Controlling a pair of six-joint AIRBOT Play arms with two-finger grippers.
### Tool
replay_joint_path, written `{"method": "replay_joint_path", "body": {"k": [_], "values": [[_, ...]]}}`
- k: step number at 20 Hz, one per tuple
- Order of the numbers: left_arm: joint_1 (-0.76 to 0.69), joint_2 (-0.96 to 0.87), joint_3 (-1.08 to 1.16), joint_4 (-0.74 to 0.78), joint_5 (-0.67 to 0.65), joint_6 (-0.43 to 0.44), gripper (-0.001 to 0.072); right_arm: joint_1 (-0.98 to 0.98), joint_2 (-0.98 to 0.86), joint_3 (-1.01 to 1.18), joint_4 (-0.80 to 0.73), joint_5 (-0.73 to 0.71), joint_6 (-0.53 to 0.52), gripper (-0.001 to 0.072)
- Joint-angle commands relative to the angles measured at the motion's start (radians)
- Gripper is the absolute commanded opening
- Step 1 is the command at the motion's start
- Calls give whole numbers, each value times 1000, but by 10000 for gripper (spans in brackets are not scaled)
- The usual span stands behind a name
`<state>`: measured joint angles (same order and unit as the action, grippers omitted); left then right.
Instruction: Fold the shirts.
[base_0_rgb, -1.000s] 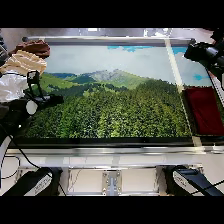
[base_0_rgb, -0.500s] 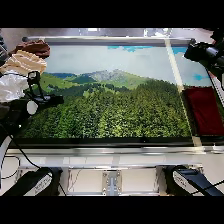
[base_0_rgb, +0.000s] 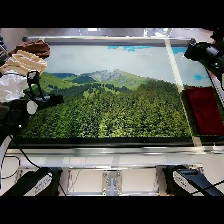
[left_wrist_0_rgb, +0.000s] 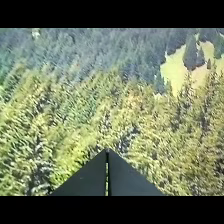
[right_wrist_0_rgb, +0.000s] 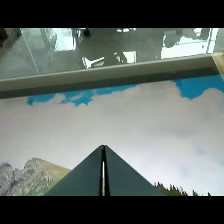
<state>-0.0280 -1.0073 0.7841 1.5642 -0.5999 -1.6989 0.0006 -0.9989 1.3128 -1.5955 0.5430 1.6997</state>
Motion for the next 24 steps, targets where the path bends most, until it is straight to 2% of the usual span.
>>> {"method": "replay_joint_path", "body": {"k": [1,5,7,9,11,16,17,18,19,21,24], "values": [[17,-1,0,63,43,1,15,0,2,0,3,-180,0,14],[18,3,0,185,31,1,15,0,2,2,3,-343,0,14],[18,3,0,261,40,1,14,0,2,2,5,-354,0,14],[23,3,0,412,40,0,14,0,2,2,37,-348,1,14],[57,4,0,491,39,0,14,0,2,2,112,-291,11,14],[161,3,0,492,-34,0,27,0,2,2,187,-85,12,14],[178,4,0,493,-45,0,152,0,2,2,186,-34,12,14],[193,3,0,495,-60,1,423,0,2,2,187,19,12,14],[213,4,0,497,-62,0,631,0,1,2,187,62,12,14],[243,3,0,497,-61,1,657,0,1,1,186,139,12,14],[286,2,0,541,-59,1,656,0,1,2,186,147,12,14]]}}
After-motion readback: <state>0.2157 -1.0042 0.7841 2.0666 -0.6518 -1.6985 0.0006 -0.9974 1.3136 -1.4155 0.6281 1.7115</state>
